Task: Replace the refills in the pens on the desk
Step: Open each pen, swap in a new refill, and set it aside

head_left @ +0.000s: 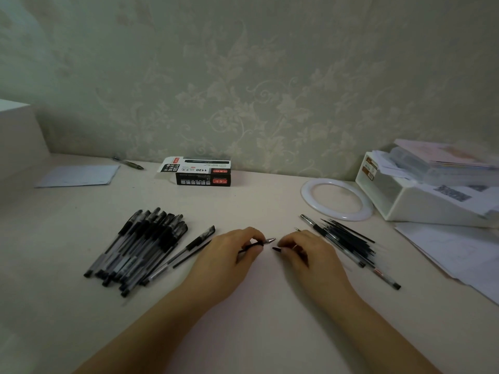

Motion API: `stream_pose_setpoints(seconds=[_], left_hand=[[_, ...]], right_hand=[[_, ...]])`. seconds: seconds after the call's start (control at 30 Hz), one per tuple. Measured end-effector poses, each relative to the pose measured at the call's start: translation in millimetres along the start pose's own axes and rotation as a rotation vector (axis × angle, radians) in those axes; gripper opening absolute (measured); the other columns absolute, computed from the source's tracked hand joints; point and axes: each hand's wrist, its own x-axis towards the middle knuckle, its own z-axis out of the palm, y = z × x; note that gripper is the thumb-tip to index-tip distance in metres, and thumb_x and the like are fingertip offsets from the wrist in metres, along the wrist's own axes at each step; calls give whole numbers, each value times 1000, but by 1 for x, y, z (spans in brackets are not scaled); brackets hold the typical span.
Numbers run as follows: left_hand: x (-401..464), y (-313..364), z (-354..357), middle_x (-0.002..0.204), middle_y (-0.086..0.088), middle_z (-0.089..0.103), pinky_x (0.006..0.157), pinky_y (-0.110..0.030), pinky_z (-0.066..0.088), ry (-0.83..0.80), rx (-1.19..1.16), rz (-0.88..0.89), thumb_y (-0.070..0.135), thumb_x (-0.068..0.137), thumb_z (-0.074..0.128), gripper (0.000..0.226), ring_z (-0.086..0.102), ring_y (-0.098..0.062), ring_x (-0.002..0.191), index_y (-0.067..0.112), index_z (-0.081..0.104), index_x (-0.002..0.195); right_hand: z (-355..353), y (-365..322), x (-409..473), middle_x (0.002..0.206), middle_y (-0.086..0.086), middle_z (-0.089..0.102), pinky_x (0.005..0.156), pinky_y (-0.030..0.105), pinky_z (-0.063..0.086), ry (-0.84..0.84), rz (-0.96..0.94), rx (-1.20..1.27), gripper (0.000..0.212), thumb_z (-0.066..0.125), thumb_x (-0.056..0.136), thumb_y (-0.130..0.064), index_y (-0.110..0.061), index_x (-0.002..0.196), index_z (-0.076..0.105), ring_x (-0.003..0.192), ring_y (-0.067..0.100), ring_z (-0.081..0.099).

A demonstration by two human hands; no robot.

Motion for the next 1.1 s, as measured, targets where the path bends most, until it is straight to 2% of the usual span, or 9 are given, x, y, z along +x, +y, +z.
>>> stream_pose_setpoints(seconds=[0.1,0.17,0.27,0.4,0.53,0.73,0.9,1.0,1.1], left_hand=[[0,0,-2,92,15,62,76,-27,51,-1,6,17,29,93,57,14,57,0,86,35,63,104],[0,1,-4,92,14,61,76,-26,50,-7,16,24,28,93,58,15,56,-1,86,34,65,105],[0,1,-5,89,15,59,74,-23,49,-22,31,27,28,93,59,14,56,0,83,34,66,104],[0,1,-6,86,16,55,69,-13,43,-32,47,33,29,92,61,14,54,2,81,36,66,103],[0,4,-5,83,19,54,65,-7,37,-63,23,79,29,92,63,14,53,3,78,33,67,105],[-1,7,-1,92,16,64,68,-5,39,-68,-35,98,27,92,61,12,55,6,80,26,67,103],[0,7,-1,80,17,62,63,-4,36,-51,-41,89,26,91,63,6,55,7,74,24,69,94],[0,7,-1,74,20,62,61,-5,36,-51,-58,54,28,89,66,3,56,4,71,28,69,89],[0,5,1,67,25,60,56,-8,36,-48,-149,-46,30,86,68,5,52,1,59,34,68,83]], right_hand=[[0,-4,1,94,-11,66,79,19,48,27,-18,98,15,61,93,-8,-20,97,70,89,5,61],[0,-5,1,94,-10,66,76,13,47,30,-12,155,14,62,92,-8,-19,96,71,87,5,62],[0,-4,2,93,-13,68,75,12,48,46,27,245,13,65,92,-11,-21,95,72,86,3,65],[-1,-1,2,93,-16,70,80,18,51,30,75,340,16,66,90,-13,-28,92,73,90,3,66],[0,-1,2,92,-10,73,84,29,54,-20,104,459,16,71,87,-17,-31,94,72,90,9,69],[1,1,3,82,3,73,75,37,54,0,165,555,10,77,82,-24,-29,85,70,80,24,69],[5,1,3,65,3,72,59,16,46,-76,147,568,9,73,86,-27,-26,78,68,57,8,62],[4,1,4,67,6,73,59,16,45,-102,163,600,10,73,87,-24,-22,78,69,57,7,62],[3,0,4,70,10,74,61,16,47,-121,165,650,9,73,87,-22,-20,79,70,59,9,64]])
